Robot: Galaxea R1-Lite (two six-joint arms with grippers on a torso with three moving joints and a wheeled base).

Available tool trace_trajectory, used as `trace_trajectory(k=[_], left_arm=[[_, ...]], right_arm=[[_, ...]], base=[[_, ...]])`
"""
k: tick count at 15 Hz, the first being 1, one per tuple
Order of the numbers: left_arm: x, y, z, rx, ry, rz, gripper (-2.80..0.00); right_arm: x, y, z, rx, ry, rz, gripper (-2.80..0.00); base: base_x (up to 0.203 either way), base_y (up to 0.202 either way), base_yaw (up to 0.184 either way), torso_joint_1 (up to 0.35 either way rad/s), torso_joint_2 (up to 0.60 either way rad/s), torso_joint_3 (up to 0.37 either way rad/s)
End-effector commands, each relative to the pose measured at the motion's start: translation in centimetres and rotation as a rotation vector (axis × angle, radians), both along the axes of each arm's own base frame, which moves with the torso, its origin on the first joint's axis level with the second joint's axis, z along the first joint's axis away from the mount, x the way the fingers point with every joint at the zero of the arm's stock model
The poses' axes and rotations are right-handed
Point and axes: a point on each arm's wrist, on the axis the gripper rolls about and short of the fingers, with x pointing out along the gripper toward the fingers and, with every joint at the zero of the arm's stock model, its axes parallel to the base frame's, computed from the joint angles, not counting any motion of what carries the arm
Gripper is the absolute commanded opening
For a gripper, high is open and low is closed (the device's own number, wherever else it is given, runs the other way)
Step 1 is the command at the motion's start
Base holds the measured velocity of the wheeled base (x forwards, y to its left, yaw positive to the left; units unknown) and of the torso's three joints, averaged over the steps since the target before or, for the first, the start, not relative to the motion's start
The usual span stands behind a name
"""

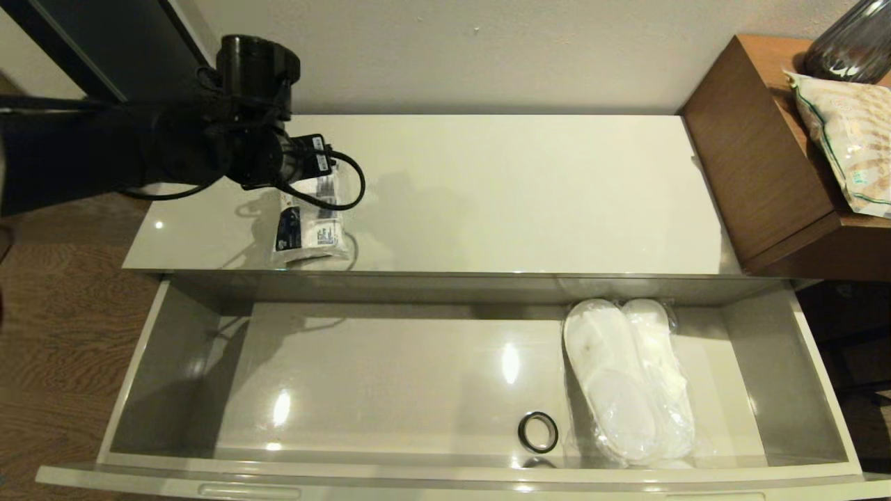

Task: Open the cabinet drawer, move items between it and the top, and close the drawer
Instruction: Place the tissue on the table, then close the drawer

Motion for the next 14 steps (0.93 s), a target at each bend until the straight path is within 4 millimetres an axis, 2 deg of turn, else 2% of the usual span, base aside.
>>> trace_trajectory(k=[1, 3, 4, 5, 8, 9, 11, 14], left_arm=[[-4.6, 0.4, 3.3, -0.026, -0.026, -0.013, 0.0], [-7.7, 0.5, 2.0, -0.009, 0.057, -0.03, 0.0], [-9.2, 0.7, 1.1, 0.004, 0.096, -0.038, -2.8], [-11.0, 1.2, -0.5, 0.025, 0.155, -0.042, -2.8], [-18.3, 4.0, -2.2, 0.022, 0.194, -0.051, -2.8], [-20.5, 4.9, -3.4, 0.032, 0.221, -0.056, -2.8], [-23.7, 6.2, -6.0, 0.057, 0.289, -0.065, -2.8], [-26.8, 7.4, -9.5, 0.06, 0.378, -0.138, -2.8]], right_arm=[[0.0, 0.0, 0.0, 0.001, 0.001, 0.0, -2.8], [0.0, 0.0, 0.0, 0.0, 0.001, 0.0, -2.8], [0.0, 0.0, 0.0, 0.0, 0.001, 0.0, -2.8], [0.0, 0.0, 0.0, 0.0, 0.001, 0.0, -2.8], [0.0, 0.0, 0.0, 0.001, 0.001, 0.0, -2.8], [0.0, 0.0, 0.0, 0.001, 0.001, 0.0, -2.8], [0.0, 0.0, 0.0, 0.0, 0.0, 0.0, -2.8], [0.0, 0.0, 0.0, 0.0, 0.001, 0.0, -2.8]], base=[[0.0, 0.0, 0.0, 0.0, 0.0, 0.0], [0.0, 0.0, 0.0, 0.0, 0.0, 0.0], [0.0, 0.0, 0.0, 0.0, 0.0, 0.0], [0.0, 0.0, 0.0, 0.0, 0.0, 0.0], [0.0, 0.0, 0.0, 0.0, 0.0, 0.0], [0.0, 0.0, 0.0, 0.0, 0.0, 0.0], [0.0, 0.0, 0.0, 0.0, 0.0, 0.0], [0.0, 0.0, 0.0, 0.0, 0.0, 0.0]])
